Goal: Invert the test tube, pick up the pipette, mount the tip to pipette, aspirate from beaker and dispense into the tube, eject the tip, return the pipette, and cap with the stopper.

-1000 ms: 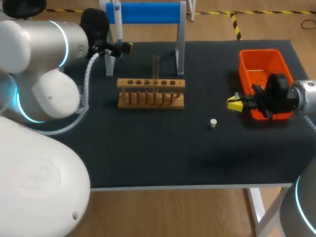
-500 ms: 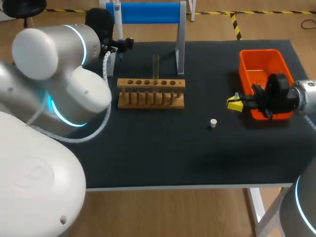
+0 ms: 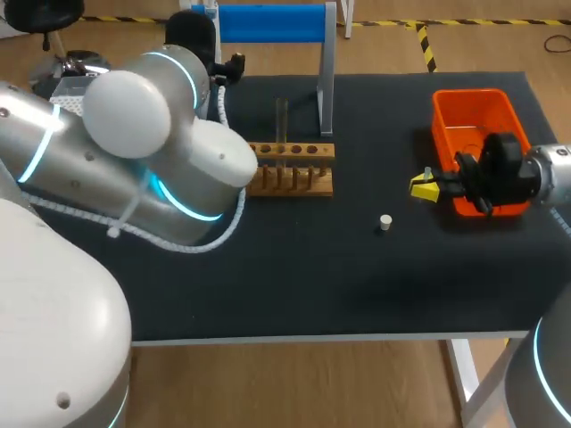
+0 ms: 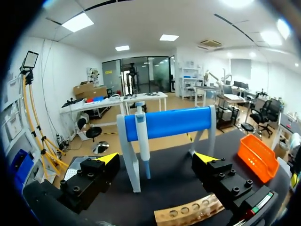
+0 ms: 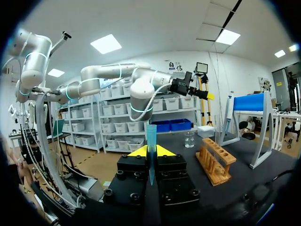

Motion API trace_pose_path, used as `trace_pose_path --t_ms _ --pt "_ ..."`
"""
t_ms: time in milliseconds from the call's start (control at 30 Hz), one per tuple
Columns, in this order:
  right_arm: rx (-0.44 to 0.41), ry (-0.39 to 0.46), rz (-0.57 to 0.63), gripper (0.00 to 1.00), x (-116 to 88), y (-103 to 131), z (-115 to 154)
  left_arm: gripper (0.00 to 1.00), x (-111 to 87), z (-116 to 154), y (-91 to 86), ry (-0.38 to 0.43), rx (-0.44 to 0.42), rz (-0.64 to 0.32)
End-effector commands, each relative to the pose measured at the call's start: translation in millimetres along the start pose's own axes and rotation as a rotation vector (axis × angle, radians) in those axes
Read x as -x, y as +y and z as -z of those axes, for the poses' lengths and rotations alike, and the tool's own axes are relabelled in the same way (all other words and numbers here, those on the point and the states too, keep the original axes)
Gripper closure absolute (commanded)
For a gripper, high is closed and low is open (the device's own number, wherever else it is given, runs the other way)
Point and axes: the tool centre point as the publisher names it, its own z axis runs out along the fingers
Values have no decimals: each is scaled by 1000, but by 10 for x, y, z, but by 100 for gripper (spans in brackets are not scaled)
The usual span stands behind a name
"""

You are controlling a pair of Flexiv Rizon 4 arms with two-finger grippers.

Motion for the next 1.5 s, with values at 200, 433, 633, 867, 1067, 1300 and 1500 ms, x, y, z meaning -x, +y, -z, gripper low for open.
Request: trace_pose_path --t_ms 200,433,633,867,1067,1300,1500 --pt "-1 0 0 100 -5 1 2 0 -7 -324 -36 -118 -15 21" --pt "-1 0 0 100 -5 1 2 0 12 -507 -61 -96 -29 51" --pt "-1 0 0 100 -5 1 2 15 39 -635 -115 -83 -43 62" --pt "-1 0 0 100 -5 1 2 22 77 -755 -135 -80 -48 68" --pt "-1 0 0 100 -5 1 2 29 133 -844 -165 -78 -57 77" --pt "-1 0 0 100 -5 1 2 33 219 -972 -185 -79 -62 88" --pt "-1 0 0 100 -5 1 2 35 273 -1072 -181 -83 -61 93"
